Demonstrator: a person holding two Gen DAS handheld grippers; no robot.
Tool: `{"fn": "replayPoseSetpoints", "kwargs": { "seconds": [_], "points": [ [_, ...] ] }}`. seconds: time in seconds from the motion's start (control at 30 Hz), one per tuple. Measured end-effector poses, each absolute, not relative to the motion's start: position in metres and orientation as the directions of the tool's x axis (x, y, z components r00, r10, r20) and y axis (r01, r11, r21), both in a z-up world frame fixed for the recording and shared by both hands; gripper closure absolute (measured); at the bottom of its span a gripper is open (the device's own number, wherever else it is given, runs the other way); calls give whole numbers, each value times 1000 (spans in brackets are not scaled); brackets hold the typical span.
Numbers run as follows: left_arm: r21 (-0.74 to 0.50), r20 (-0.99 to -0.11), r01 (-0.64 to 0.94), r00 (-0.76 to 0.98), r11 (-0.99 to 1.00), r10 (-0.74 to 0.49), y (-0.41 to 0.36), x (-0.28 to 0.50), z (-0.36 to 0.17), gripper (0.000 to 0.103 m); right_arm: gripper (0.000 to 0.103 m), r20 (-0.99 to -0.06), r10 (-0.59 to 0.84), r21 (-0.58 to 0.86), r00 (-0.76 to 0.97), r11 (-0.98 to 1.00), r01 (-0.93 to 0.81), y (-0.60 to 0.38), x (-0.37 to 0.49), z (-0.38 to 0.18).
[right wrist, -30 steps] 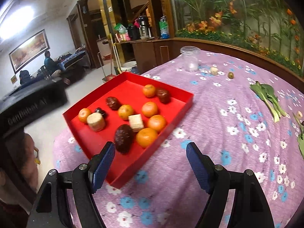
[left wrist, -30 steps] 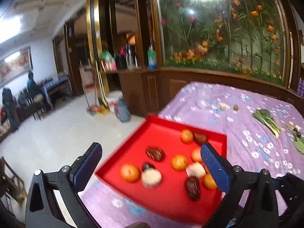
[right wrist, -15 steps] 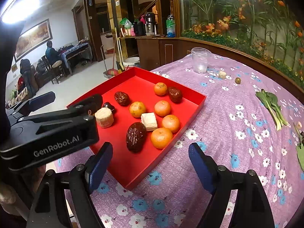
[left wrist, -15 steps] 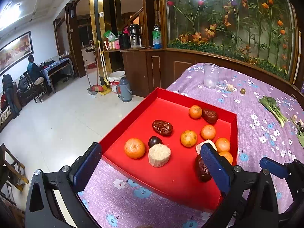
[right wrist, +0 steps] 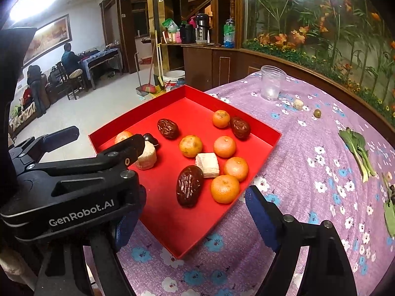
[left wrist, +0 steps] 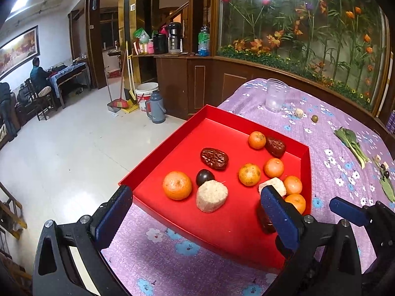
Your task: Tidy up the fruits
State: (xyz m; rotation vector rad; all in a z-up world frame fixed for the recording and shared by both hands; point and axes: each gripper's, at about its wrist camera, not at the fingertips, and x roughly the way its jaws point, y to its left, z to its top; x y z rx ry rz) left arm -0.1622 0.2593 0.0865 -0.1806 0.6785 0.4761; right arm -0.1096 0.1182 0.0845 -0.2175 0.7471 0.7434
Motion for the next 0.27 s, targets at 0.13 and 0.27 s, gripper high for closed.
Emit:
{"fn": "replayPoseSetpoints", "kwargs": {
  "seconds": [0.13,0.27],
  "points": [
    [-10,-647,-490,668,872,368,262,-162,86,0,16,-688,533,70,493,724,-686,122,-110,84],
    [-12,-656,-493,661,870,365,263,-161,86,0,16,-691,530,73,492,728,-682,123,-109,83]
  ]
}}
